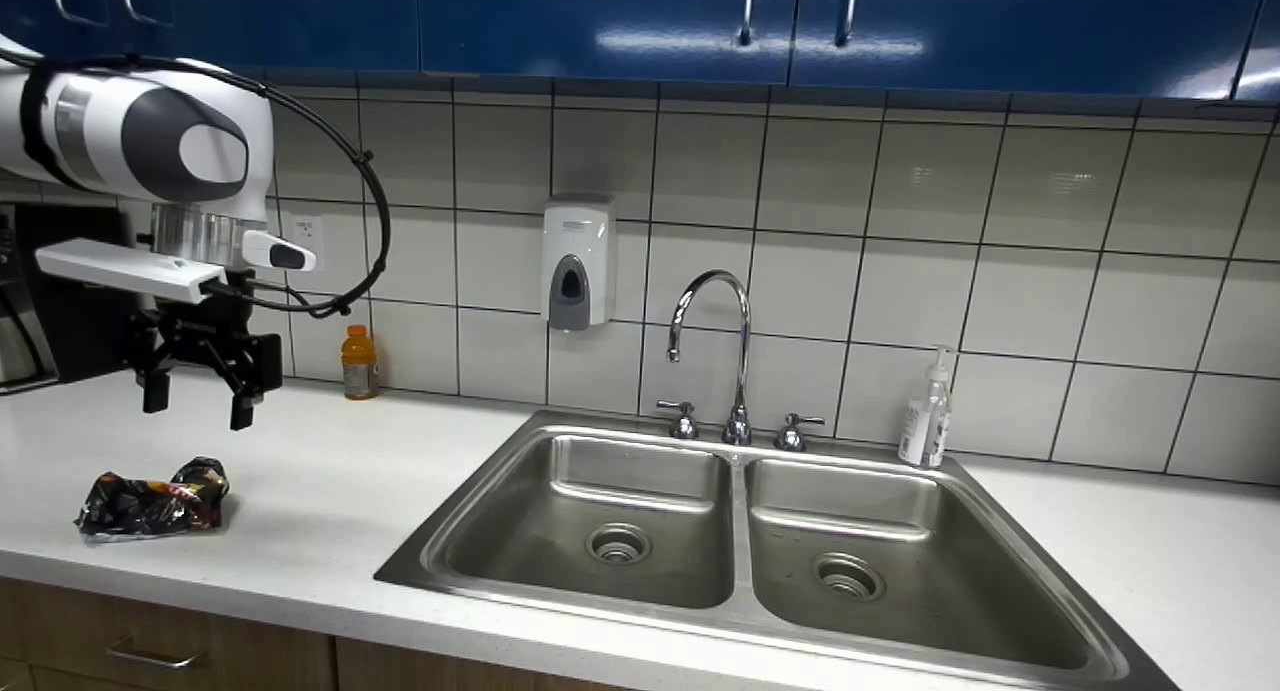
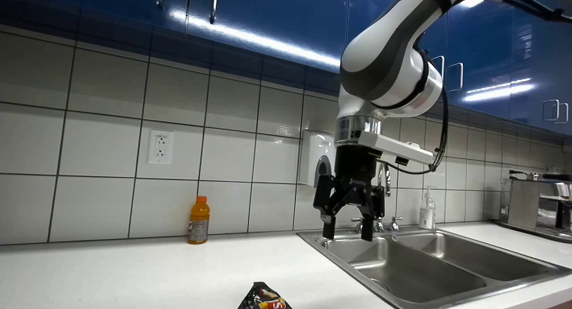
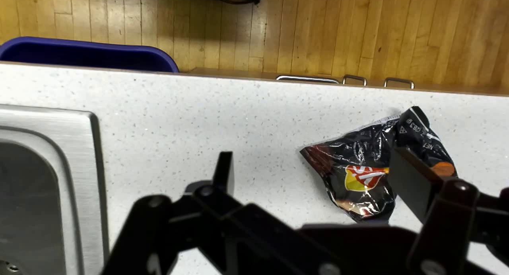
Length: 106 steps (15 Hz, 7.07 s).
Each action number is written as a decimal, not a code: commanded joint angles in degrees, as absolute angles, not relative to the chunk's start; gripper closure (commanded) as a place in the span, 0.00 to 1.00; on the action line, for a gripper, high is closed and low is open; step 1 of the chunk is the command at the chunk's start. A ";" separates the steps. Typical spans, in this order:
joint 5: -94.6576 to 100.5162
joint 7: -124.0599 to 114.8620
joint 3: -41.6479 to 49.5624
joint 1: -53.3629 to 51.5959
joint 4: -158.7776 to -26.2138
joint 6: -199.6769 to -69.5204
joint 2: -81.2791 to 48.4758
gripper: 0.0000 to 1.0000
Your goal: Put the black packet in the sink
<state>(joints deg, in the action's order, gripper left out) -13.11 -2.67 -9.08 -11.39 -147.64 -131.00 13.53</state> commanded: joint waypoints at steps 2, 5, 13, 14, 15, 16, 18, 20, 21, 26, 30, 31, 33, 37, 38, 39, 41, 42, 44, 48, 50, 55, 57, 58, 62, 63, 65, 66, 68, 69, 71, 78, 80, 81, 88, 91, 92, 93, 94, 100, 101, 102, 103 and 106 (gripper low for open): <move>-12.85 -7.93 -11.47 -12.27 -143.09 -132.39 7.53 0.00; -12.45 -11.47 -12.37 -12.54 -141.44 -133.73 4.48 0.00; -12.38 -24.28 -13.68 -13.89 -137.62 -139.35 -3.73 0.00; -12.58 -25.95 -13.71 -14.31 -137.02 -140.04 -4.83 0.00; -12.95 -27.29 -13.73 -14.71 -136.50 -140.77 -5.83 0.00; -13.01 -28.95 -13.74 -15.20 -135.80 -141.23 -6.75 0.00; -12.90 -31.99 -13.73 -16.31 -134.62 -142.17 -8.31 0.00; -12.79 -34.97 -13.71 -17.57 -133.72 -142.86 -9.61 0.00; -12.70 -36.57 -13.67 -18.19 -133.52 -143.18 -10.00 0.00; -12.93 -42.23 -13.55 -20.15 -133.86 -145.29 -10.87 0.00; -11.98 -46.19 -13.07 -20.54 -134.83 -147.09 -11.09 0.00; -11.93 -46.79 -13.10 -20.58 -135.01 -147.73 -11.35 0.00; -11.68 -48.14 -13.06 -20.79 -135.30 -149.09 -12.04 0.00; -11.17 -50.39 -12.63 -21.30 -135.83 -151.89 -13.88 0.00; -10.84 -51.09 -12.38 -21.53 -135.97 -152.55 -14.29 0.00; -10.76 -51.48 -12.22 -21.70 -136.07 -153.15 -14.86 0.00; -10.54 -52.33 -11.91 -22.04 -136.12 -154.09 -15.75 0.00; -10.27 -52.86 -11.66 -22.26 -136.09 -154.60 -16.22 0.00; -10.06 -53.53 -11.30 -22.58 -136.00 -155.47 -16.95 0.00; -9.09 -54.69 -10.36 -23.34 -136.04 -156.83 -16.73 0.00; -8.78 -54.87 -10.04 -23.64 -136.04 -157.18 -16.65 0.00; -8.30 -55.24 -10.01 -24.19 -135.88 -157.28 -15.97 0.00; -8.09 -55.45 -10.14 -24.38 -135.63 -157.22 -15.93 0.00; -7.88 -55.69 -10.08 -24.50 -135.53 -157.17 -16.04 0.00; -7.56 -56.29 -10.06 -24.70 -135.64 -157.05 -15.69 0.00; -7.49 -56.28 -10.06 -24.68 -135.67 -156.97 -15.63 0.00; -7.68 -56.12 -10.11 -24.44 -135.89 -156.95 -15.60 0.00; -7.82 -55.98 -10.18 -24.36 -135.90 -156.93 -15.62 0.00; -7.90 -55.84 -10.24 -24.30 -135.91 -156.90 -15.59 0.00; -8.07 -55.70 -10.34 -24.22 -135.89 -156.88 -15.58 0.00; -8.33 -55.61 -10.51 -24.17 -135.93 -157.07 -15.61 0.17; -7.88 -55.75 -10.31 -24.35 -135.98 -157.11 -15.51 0.76; -7.81 -55.76 -10.26 -24.35 -135.96 -157.07 -15.42 0.91; -7.77 -55.77 -10.25 -24.35 -135.94 -157.05 -15.41 0.98; -6.57 -54.58 -9.74 -23.49 -137.96 -155.08 -11.53 1.00; -5.02 -54.35 -8.83 -22.47 -140.15 -154.41 -8.37 1.00; -4.22 -54.44 -8.35 -22.04 -141.04 -154.05 -7.18 1.00; -3.65 -54.45 -8.03 -21.41 -141.95 -153.71 -6.05 1.00; -3.04 -54.45 -7.64 -20.68 -142.78 -152.96 -4.80 1.00; 1.39 -52.93 -5.53 -14.03 -148.04 -149.82 2.55 1.00; 2.22 -52.36 -5.15 -12.65 -148.55 -149.34 3.42 1.00; 2.97 -51.74 -4.75 -11.27 -149.16 -149.09 4.28 1.00; 3.53 -51.32 -4.51 -10.09 -149.51 -148.63 5.14 1.00; 5.07 -49.94 -3.64 -6.61 -150.53 -147.43 7.27 1.00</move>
